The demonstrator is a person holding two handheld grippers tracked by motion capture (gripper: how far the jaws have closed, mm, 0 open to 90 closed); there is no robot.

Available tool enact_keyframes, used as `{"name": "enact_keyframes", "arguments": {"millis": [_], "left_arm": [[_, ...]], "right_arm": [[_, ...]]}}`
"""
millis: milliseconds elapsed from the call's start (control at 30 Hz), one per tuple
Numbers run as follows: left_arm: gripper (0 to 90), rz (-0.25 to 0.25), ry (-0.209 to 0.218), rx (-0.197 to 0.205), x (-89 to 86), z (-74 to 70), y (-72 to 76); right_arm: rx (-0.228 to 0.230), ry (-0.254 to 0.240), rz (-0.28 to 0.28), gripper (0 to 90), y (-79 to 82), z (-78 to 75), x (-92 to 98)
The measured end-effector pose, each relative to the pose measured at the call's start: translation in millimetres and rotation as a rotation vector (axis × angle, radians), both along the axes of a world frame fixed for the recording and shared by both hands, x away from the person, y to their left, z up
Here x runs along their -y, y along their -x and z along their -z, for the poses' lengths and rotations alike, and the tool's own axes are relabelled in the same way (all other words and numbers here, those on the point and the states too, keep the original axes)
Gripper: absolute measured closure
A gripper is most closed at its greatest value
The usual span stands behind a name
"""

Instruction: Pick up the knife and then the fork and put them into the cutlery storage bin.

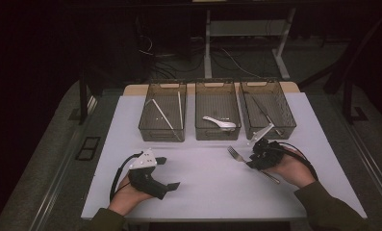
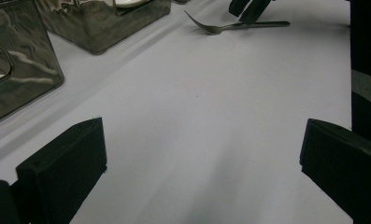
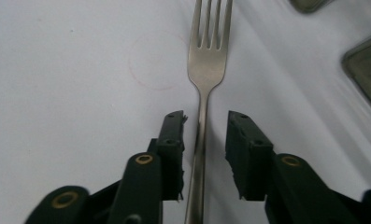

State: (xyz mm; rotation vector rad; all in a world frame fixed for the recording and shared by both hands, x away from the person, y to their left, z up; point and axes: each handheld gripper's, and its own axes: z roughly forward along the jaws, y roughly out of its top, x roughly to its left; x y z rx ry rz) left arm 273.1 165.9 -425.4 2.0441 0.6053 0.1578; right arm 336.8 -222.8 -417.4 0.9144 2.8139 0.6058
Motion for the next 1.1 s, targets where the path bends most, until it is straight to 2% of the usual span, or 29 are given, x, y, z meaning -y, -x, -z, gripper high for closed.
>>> {"name": "enact_keyframes", "arguments": {"millis": [233,333,600,800,833,1000,1033,1100], "left_arm": [[0.0,-0.002,0.001,-0.002,-0.4,-0.1,1.0],[0.0,-0.001,-0.002,-0.002,0.5,0.0,0.4],[0.0,0.004,-0.004,-0.009,1.8,1.3,0.1],[0.0,0.008,-0.010,-0.007,2.5,1.0,0.1],[0.0,0.006,-0.009,-0.007,2.4,1.0,0.2],[0.0,0.007,-0.008,-0.008,2.1,0.9,0.2],[0.0,0.006,-0.006,-0.008,2.0,0.8,0.3],[0.0,0.005,-0.004,-0.009,1.7,0.9,0.1]], "right_arm": [[-0.026,0.058,-0.008,78.5,-6.9,5.3,-5.5],[-0.034,0.058,-0.013,82.8,-6.0,6.5,-7.0],[-0.064,0.054,0.015,83.4,-7.7,7.2,-7.9],[-0.105,0.103,0.009,84.7,-12.7,5.0,-15.1],[-0.093,0.117,0.005,85.0,-13.3,5.2,-15.5],[-0.089,0.115,0.011,85.5,-12.7,4.9,-15.2],[-0.103,0.099,0.020,85.5,-12.3,4.5,-14.7],[-0.098,0.087,0.017,85.5,-13.7,4.7,-11.2]]}}
